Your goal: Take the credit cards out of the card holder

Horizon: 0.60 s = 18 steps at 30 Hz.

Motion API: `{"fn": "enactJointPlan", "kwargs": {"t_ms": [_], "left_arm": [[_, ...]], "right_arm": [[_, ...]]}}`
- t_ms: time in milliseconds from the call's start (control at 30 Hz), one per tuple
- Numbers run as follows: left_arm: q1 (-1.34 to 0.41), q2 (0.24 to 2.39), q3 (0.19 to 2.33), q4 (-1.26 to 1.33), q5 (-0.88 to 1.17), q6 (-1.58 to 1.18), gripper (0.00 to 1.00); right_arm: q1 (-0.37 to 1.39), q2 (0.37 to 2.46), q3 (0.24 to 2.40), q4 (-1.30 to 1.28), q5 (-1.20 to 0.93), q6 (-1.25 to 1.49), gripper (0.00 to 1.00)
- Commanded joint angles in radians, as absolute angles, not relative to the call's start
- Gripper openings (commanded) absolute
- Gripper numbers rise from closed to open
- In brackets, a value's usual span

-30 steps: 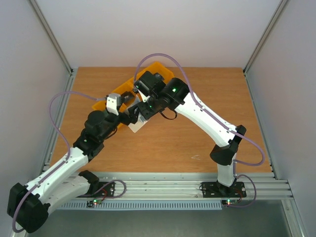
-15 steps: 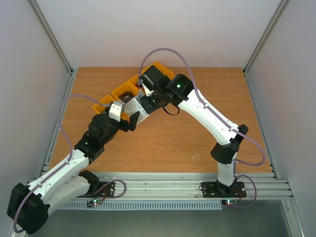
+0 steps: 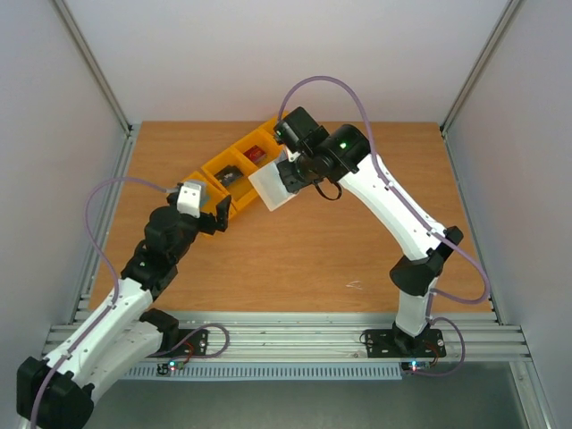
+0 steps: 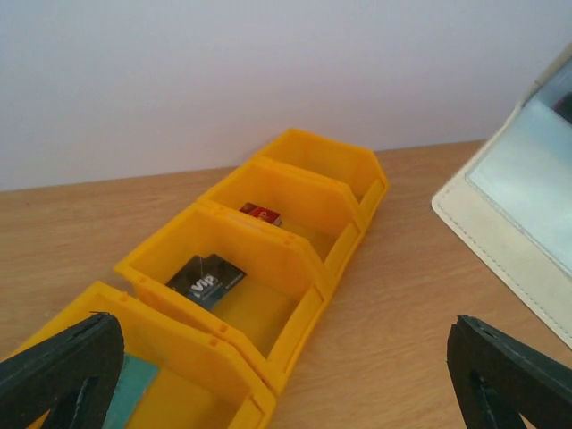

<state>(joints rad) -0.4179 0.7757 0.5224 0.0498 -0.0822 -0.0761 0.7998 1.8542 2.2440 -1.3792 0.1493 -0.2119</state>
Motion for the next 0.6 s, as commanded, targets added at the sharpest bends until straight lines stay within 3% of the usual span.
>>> {"fn": "enactJointPlan", "kwargs": {"t_ms": [0, 167, 333, 567], "left_arm": [[-0.397, 0.744, 0.581, 0.160, 0.022, -0.005, 0.99], [-0.416, 0.770, 0.578, 0.341, 0.530, -0.072, 0.97], [-0.460, 0.863, 0.601, 0.364, 0.611, -0.360, 0.80], [-0.435, 0.882, 0.614, 0.463, 0.615, -0.675, 0.75]], "right_arm": [[0.820, 1.897, 2.305, -1.474, 0.296, -0.203, 0.01], [0.851, 1.917, 2.314, -1.426, 0.249, -0.216, 0.01], [0.851, 1.847, 2.251, -1.276, 0.049, -0.219, 0.01], [0.782, 1.664, 2.022, -0.978, -0.281, -0.149, 0.01]]}}
